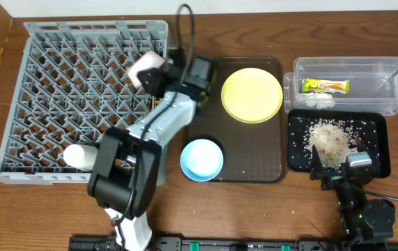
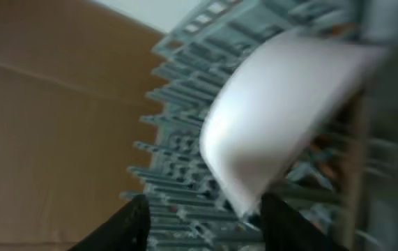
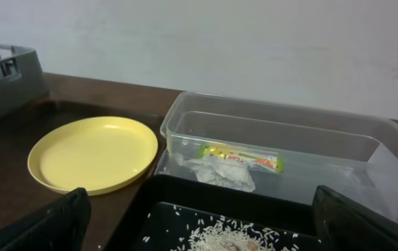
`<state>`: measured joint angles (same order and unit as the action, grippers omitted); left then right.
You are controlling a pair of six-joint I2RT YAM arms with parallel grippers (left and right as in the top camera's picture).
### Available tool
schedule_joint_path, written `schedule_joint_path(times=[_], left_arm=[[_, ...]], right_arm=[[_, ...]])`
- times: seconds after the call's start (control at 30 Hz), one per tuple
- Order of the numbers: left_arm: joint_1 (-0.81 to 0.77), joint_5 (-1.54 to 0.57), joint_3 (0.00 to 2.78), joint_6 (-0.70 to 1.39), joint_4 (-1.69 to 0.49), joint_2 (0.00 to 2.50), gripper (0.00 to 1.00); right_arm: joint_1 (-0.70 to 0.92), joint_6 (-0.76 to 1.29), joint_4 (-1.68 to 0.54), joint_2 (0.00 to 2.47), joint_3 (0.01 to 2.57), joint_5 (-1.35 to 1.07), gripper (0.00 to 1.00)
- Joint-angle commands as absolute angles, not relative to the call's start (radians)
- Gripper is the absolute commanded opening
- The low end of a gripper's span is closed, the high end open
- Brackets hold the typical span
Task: Sort waste into correct bins and load items into the dishwasher
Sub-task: 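Release the pink bowl and move the left gripper to the blue bowl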
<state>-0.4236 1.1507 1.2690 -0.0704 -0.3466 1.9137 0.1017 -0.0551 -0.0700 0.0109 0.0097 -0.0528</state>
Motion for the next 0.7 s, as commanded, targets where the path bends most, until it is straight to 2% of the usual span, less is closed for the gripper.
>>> schedule_joint_path(times=[0.0,0.2,0.33,0.53,0.67], left_arm=[[-0.480,0.972,1.268,0.106,-0.429,1.818,0.54],[-0.508,0.513,1.268,0.285,-0.626,1.656,0.54],[-0.506,0.052,1.268,0.295,-0.801,1.507,0.54],[-0.508,-0.011,1.218,0.436,-1.053,1.500,0.54],[-0.507,-0.011,1.103,0.436,-0.996,1.502,0.54]], right_arm=[[0.111,-0.042,-0.070,0.005,0.006,-0.057,0.99],[0.111,-0.042,-0.070,0.005,0.006,-0.057,0.99],[0.111,-0.042,-0.070,0.005,0.006,-0.057,0.99],[0.111,-0.042,-0.070,0.005,0.006,-0.057,0.99],[0.111,-0.042,-0.070,0.005,0.006,-0.057,0.99]])
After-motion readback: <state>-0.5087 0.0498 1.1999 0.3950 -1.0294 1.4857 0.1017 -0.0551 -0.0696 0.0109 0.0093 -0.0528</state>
